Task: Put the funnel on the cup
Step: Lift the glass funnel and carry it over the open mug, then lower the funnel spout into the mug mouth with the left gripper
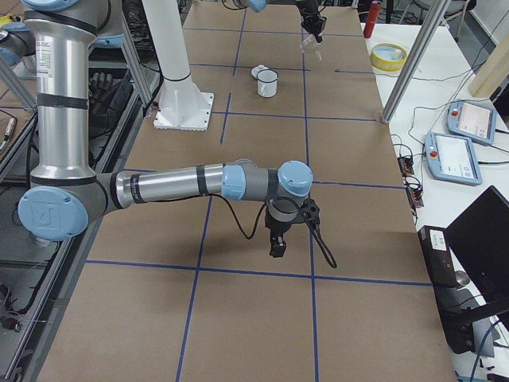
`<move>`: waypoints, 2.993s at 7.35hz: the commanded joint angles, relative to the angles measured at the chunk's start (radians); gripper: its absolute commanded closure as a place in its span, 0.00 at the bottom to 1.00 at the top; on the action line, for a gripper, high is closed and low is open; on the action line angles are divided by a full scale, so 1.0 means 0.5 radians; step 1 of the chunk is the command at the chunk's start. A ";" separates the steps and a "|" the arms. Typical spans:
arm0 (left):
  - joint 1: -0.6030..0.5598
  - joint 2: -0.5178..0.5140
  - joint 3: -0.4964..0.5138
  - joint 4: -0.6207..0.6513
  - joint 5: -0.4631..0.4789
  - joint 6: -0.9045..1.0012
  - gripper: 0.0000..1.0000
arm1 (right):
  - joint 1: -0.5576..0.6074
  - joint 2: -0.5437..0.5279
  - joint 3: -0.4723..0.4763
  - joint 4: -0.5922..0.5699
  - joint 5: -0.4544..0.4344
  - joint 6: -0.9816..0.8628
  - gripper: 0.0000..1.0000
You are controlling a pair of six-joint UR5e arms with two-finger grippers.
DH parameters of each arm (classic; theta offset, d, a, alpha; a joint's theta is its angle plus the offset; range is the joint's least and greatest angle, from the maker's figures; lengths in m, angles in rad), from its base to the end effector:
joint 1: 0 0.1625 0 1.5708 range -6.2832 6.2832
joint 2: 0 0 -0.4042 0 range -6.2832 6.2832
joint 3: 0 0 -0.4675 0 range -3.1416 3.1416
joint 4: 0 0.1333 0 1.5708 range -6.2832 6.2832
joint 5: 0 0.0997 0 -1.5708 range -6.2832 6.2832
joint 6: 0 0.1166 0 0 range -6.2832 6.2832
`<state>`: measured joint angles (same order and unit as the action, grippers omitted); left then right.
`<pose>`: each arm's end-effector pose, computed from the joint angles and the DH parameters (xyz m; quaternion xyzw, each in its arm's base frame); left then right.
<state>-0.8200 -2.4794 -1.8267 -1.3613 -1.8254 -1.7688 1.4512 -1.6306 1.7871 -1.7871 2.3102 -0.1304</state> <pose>0.3697 -0.5485 -0.0346 0.0321 0.4685 -0.3783 0.7977 -0.0091 -0.5347 0.5851 -0.0259 -0.3613 -0.1055 0.9261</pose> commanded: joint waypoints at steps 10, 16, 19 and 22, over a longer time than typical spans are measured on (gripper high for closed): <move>0.520 0.221 0.039 0.475 -0.203 0.924 1.00 | 0.000 0.000 0.000 0.000 0.000 0.000 0.00; 0.551 0.323 0.070 0.296 -0.196 0.939 1.00 | 0.000 0.000 0.000 0.000 0.000 0.000 0.00; 0.551 0.326 0.073 0.284 -0.187 0.957 1.00 | 0.000 0.000 0.000 0.000 0.000 0.000 0.00; 0.551 0.387 0.070 0.284 -0.187 1.040 0.93 | 0.000 0.000 0.000 0.000 0.000 0.000 0.00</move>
<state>-0.5445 -2.2945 -1.7915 -1.2194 -1.9191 -1.2558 1.4512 -1.6306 1.7871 -1.7871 2.3102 -0.1304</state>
